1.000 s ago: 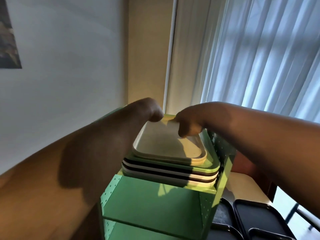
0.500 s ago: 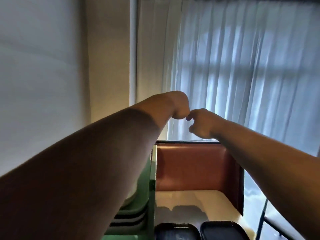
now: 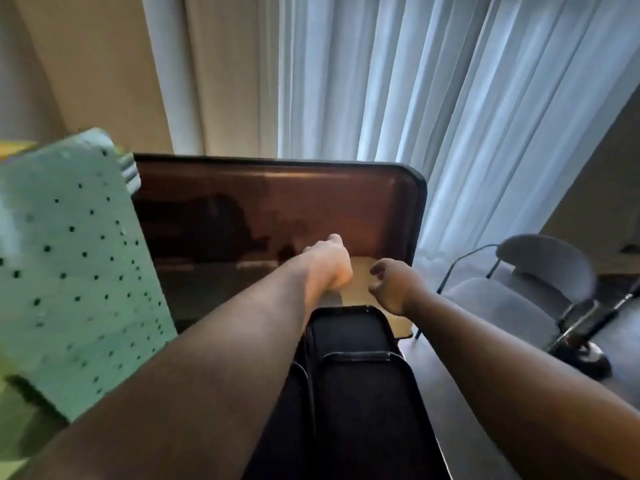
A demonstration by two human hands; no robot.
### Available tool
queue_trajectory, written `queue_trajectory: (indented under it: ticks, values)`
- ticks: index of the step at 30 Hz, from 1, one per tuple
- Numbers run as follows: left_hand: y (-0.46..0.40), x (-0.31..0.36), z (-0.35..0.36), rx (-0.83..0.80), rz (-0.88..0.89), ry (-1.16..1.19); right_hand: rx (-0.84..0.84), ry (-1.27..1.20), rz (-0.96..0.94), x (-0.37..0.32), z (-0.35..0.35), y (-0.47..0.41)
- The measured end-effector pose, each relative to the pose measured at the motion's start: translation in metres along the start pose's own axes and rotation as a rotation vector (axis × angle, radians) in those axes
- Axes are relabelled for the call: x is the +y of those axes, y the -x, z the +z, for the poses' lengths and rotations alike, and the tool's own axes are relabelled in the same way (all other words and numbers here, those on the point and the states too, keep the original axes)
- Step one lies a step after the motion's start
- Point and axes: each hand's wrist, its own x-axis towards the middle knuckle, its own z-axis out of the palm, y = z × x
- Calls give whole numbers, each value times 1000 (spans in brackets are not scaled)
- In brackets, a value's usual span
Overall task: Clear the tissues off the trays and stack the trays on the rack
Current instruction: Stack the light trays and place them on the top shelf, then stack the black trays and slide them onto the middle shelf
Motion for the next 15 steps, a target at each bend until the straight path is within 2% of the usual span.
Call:
queue_trajectory:
  ticks: [5, 10, 15]
  values:
    - [-23, -35, 152, -216, -225, 84, -226, 23, 226, 106, 100, 2]
    - [-7, -77, 274, -408, -404, 112, -344, 73, 478, 189, 179, 49]
    - [4, -90, 331, -366, -411, 44, -341, 38, 698, 249, 218, 89]
